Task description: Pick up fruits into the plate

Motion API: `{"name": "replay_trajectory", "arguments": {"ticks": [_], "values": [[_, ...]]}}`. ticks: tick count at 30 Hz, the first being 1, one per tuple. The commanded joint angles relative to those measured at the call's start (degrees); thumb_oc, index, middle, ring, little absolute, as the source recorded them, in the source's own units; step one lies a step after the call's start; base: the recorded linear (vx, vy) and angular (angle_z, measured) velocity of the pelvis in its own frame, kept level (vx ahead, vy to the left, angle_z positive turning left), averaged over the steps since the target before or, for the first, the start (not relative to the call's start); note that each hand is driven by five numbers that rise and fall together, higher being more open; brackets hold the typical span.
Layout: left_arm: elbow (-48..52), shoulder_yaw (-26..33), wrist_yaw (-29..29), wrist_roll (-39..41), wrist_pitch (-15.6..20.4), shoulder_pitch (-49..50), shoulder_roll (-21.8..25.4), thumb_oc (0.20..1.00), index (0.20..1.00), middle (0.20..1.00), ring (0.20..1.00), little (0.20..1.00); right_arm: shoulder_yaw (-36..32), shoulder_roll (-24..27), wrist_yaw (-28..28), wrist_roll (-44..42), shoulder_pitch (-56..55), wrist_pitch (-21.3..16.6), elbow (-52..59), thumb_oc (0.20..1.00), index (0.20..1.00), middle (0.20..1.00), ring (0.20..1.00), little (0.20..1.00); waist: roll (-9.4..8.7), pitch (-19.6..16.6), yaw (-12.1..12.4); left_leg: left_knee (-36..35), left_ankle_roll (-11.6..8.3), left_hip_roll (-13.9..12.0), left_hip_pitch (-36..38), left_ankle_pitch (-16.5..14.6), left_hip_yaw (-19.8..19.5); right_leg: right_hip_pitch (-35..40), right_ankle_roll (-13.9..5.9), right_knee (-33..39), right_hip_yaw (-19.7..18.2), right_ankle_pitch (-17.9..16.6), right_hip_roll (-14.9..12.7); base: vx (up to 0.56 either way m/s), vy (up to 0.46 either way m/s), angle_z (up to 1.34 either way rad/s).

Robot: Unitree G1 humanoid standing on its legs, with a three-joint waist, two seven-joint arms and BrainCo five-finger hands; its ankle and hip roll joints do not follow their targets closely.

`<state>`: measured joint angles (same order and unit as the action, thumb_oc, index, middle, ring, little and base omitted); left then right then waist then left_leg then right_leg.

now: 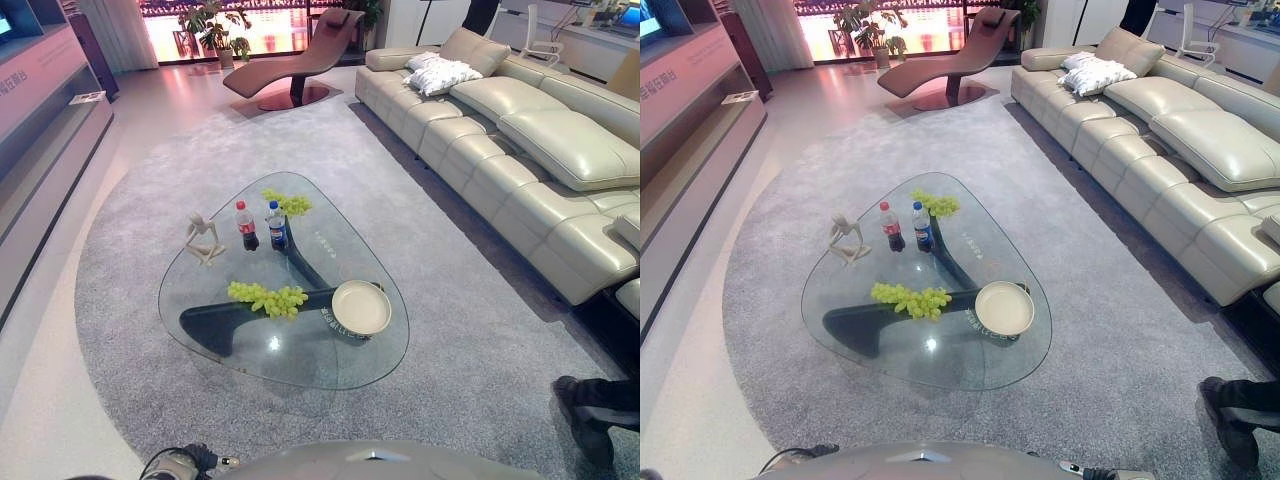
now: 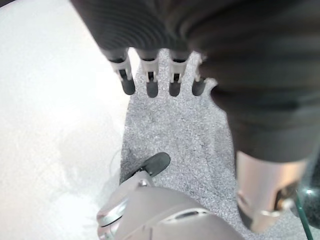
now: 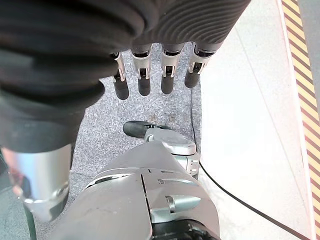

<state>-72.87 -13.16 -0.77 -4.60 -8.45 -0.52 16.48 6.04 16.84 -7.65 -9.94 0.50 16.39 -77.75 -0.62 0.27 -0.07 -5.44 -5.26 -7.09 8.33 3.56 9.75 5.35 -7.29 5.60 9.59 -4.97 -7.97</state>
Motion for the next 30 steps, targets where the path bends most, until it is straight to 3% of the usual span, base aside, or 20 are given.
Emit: {"name": "replay_trajectory", "arguments": {"ticks": [1, 20, 25, 30], "values": [[-3.7, 1.7, -1.3, 0.6, 1.4, -3.5, 0.1, 1.0, 1.0, 1.0, 1.0, 1.0, 1.4, -0.6, 0.1, 0.7, 5.1, 0.1, -3.1, 1.0, 1.0, 1.0, 1.0, 1.0, -0.36, 3.1, -0.1, 0.4, 1.23, 1.0, 0.7, -6.9, -1.7, 3.7, -0.19, -1.3, 1.4, 6.4, 0.1, 0.0, 0.0, 0.0], [-2.4, 2.0, -4.5, 1.1, 3.3, -4.2, 1.7, 1.0, 1.0, 1.0, 1.0, 1.0, 1.7, 0.3, 0.5, 1.3, 5.3, -0.4, -3.0, 1.0, 1.0, 1.0, 1.0, 1.0, 0.29, 4.3, -0.7, 0.6, 1.17, 1.0, 0.2, -6.7, -1.3, 3.0, -0.25, -1.6, 1.0, 6.4, 0.1, 0.0, 0.0, 0.0], [-0.2, 3.5, -7.1, 10.0, 6.5, -6.4, 2.8, 1.0, 1.0, 1.0, 1.0, 1.0, 2.0, 1.9, 0.2, 0.2, 7.3, 0.1, -2.1, 1.0, 1.0, 1.0, 1.0, 1.0, 1.27, 6.2, -1.1, 0.8, 1.38, 0.9, -1.1, -6.2, -1.0, 1.3, 0.1, -2.4, 0.5, 6.6, 0.1, -0.05, 0.03, -0.04], [3.3, 5.1, -12.9, 12.2, 12.2, -7.2, 4.0, 1.0, 1.0, 1.0, 1.0, 1.0, 1.5, 2.7, -0.1, -0.4, 6.5, 0.0, -2.0, 1.0, 1.0, 1.0, 1.0, 1.0, 1.92, 7.1, -1.4, 0.7, 1.37, 1.0, -1.3, -6.1, -1.1, 1.3, 0.3, -2.0, 0.4, 6.7, 0.2, 0.03, 0.017, -0.02]]}}
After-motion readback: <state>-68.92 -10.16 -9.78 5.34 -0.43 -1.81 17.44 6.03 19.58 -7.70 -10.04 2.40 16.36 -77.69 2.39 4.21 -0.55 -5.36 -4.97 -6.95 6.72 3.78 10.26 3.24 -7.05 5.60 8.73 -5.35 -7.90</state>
